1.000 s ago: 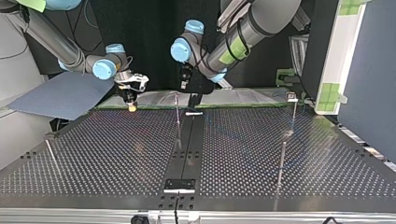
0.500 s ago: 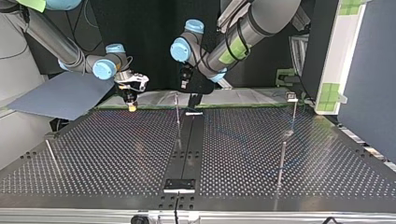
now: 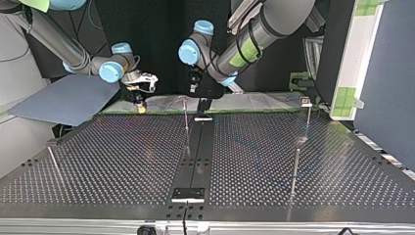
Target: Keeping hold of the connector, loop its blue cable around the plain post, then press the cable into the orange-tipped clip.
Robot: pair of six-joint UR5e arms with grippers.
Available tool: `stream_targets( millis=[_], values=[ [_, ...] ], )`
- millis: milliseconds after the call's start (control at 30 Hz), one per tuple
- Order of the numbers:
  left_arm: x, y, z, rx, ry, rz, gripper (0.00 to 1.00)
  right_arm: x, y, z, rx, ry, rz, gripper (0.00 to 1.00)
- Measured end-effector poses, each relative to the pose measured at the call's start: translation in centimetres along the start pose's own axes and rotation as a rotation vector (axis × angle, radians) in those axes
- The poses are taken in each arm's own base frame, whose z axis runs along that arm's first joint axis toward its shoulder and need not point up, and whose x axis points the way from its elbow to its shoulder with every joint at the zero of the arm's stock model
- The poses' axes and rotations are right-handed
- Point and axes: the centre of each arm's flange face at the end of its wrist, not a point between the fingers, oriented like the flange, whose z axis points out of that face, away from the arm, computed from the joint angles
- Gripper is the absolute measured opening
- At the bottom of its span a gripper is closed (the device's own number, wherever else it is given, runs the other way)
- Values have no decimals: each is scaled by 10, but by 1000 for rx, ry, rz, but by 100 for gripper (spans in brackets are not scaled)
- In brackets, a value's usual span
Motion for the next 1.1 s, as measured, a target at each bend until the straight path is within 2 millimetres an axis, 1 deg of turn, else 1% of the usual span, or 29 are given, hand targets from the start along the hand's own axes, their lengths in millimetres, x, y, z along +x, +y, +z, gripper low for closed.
stream_targets(
  millis=[433,667,1100],
  values=[
    [0,2,1,-4,3,-7,100,-16,-11,-14,19,-52,4,0],
    [1,4,0,-8,15,-2,100,-24,-21,-22,33,-72,4,0],
    [8,7,-7,-22,55,21,100,-30,-40,-32,76,-104,-23,0]
  ],
)
